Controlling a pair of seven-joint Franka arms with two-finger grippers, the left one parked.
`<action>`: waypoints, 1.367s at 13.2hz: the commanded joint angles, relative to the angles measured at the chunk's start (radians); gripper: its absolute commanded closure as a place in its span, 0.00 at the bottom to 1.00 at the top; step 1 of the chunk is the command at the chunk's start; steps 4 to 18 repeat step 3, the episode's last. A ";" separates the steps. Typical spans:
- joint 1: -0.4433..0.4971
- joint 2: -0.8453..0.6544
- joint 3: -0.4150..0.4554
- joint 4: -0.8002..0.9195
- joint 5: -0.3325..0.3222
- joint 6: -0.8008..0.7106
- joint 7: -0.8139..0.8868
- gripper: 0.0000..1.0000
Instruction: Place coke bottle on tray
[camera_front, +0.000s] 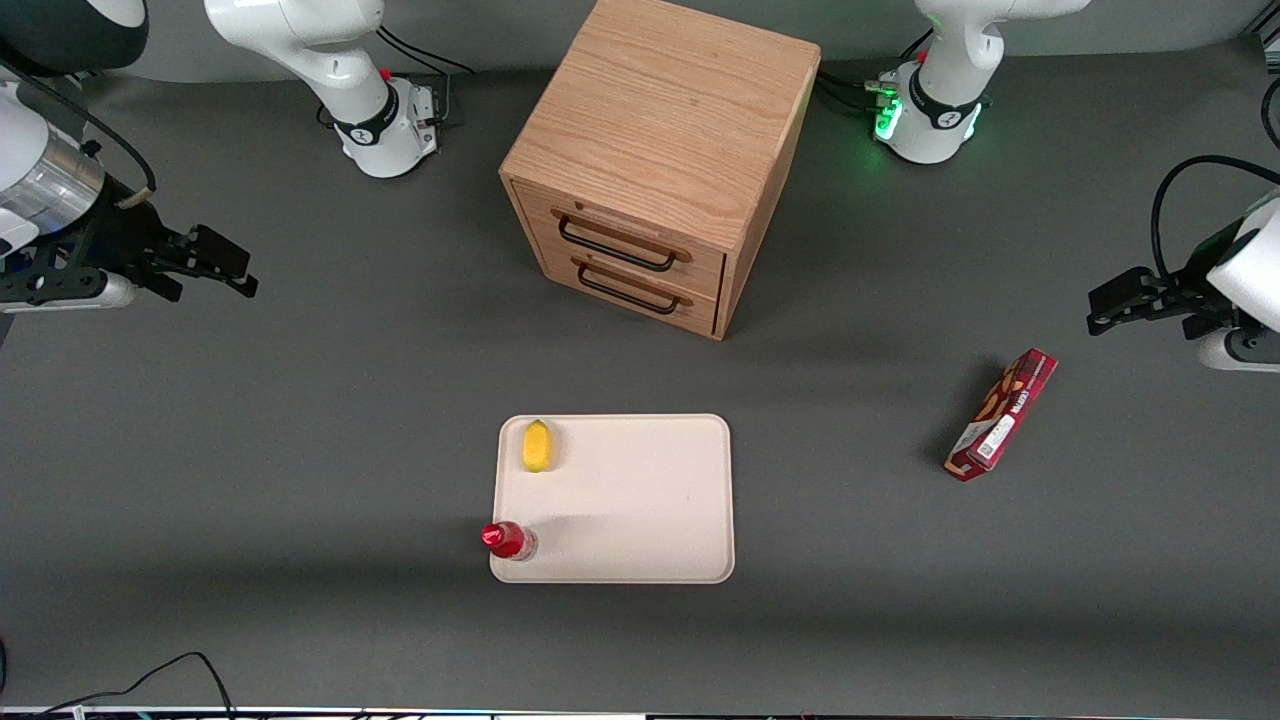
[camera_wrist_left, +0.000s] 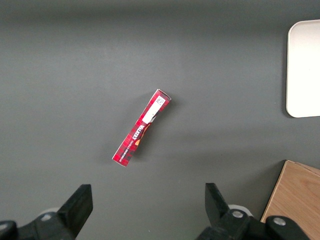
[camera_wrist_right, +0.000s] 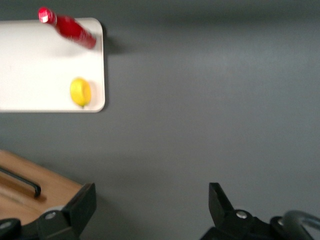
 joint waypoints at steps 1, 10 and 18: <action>-0.005 0.038 -0.002 0.092 -0.042 -0.097 -0.043 0.00; 0.001 0.038 -0.002 0.097 -0.068 -0.114 -0.041 0.00; 0.001 0.038 -0.002 0.097 -0.068 -0.114 -0.041 0.00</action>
